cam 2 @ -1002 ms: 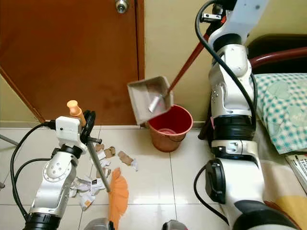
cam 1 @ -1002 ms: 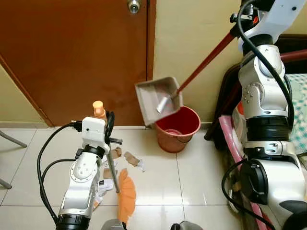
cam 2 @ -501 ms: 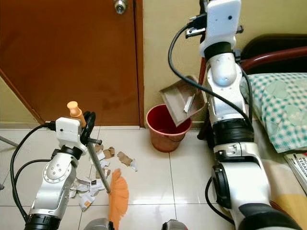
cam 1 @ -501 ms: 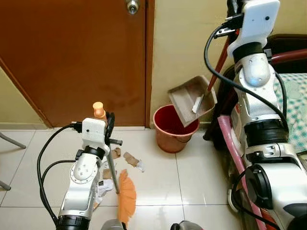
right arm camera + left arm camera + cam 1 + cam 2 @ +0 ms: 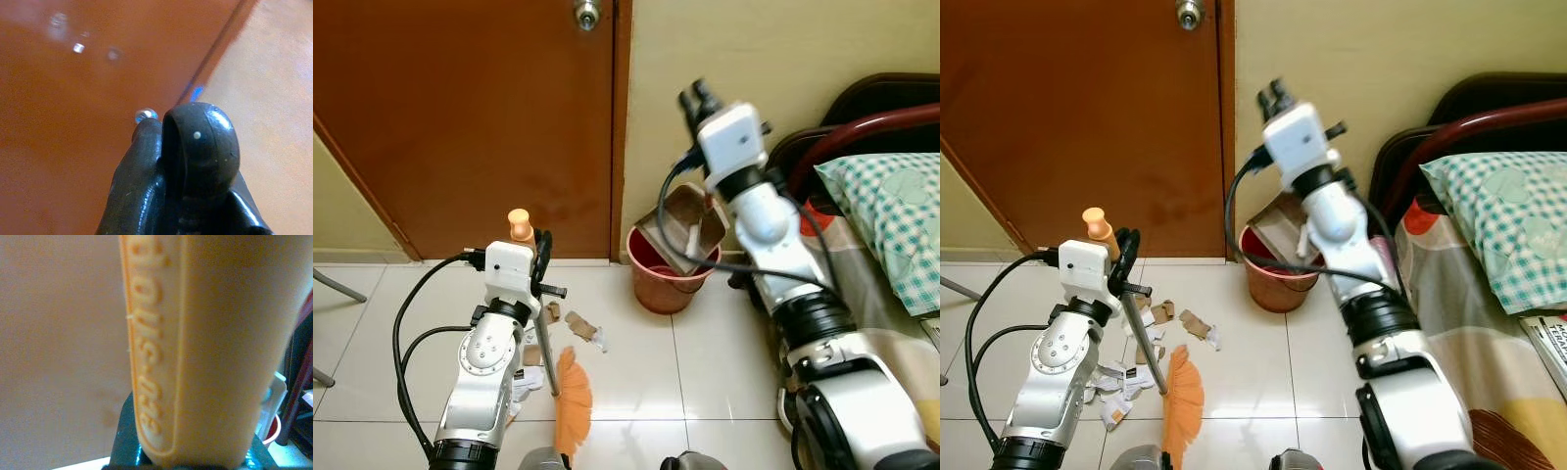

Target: Sweep floor

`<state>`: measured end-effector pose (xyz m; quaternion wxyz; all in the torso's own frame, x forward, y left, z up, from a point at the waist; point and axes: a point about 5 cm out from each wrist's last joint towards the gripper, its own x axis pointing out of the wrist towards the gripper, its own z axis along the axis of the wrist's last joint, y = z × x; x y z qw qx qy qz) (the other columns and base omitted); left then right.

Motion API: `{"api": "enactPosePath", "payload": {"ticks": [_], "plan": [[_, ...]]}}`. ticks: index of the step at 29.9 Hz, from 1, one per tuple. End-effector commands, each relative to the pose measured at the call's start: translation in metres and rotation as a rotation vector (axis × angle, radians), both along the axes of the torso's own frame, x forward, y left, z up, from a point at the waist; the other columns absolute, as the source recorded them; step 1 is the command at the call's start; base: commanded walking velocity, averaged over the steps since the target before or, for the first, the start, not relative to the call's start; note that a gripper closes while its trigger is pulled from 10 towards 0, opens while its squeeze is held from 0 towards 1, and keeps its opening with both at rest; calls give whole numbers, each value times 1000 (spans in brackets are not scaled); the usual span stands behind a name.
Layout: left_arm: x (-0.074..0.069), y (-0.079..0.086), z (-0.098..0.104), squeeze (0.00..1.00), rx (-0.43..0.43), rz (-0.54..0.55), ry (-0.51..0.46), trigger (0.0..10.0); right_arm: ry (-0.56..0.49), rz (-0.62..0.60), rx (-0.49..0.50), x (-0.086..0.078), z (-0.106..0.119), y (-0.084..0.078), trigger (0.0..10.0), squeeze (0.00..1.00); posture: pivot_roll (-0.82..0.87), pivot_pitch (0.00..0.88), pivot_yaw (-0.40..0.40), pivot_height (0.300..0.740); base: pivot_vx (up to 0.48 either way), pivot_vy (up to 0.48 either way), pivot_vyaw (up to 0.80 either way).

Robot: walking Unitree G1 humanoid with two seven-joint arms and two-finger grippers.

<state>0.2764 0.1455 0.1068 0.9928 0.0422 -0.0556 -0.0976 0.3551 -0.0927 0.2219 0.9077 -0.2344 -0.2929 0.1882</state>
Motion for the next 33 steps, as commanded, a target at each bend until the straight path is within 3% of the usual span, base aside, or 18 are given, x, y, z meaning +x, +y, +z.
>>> {"api": "enactPosePath", "payload": {"ticks": [1,9,14,15,16,18,22,27,28,29,30,33], "plan": [[-2,-2,1,0,-19,-11,0,10000,-102,65,-46,-9,10,11,10000,0,18,5,-44,740,0,0,0],[1,-4,4,0,-18,-20,-10,10000,-157,102,-60,-13,16,19,10000,0,14,2,-41,740,0,0,0],[1,-4,4,0,-18,-18,-12,10000,-261,124,98,-20,65,21,10000,0,15,1,-40,740,0,0,0],[1,-4,4,0,-18,-18,-12,10000,-261,124,98,-20,65,21,10000,0,15,1,-40,740,0,0,0],[1,-4,4,0,-18,-17,-12,10000,-288,140,172,-23,86,24,10000,0,12,0,-38,740,0,0,0],[2,-5,5,0,-18,-18,-16,10000,-315,168,242,-28,107,27,10000,0,12,0,-38,740,0,0,0],[4,-6,6,0,-20,-18,-21,10000,-294,205,305,-31,117,30,10000,0,8,0,-38,740,0,0,0],[5,-6,6,0,-20,-16,-23,10000,-185,227,405,-28,109,33,10000,0,6,0,-40,740,0,0,0],[3,-5,6,0,-19,-9,-23,10000,-59,211,454,-25,88,31,10000,0,4,0,-41,740,0,0,0],[3,-5,6,0,-19,-9,-23,10000,-59,211,454,-25,88,31,10000,0,4,0,-41,740,0,0,0],[2,-2,5,0,-22,7,-20,10000,37,178,469,-22,65,27,10000,0,4,0,-41,740,0,0,0],[0,1,2,0,-20,19,-11,10000,191,102,561,-16,35,13,10000,0,4,0,-41,740,0,0,0]]}}
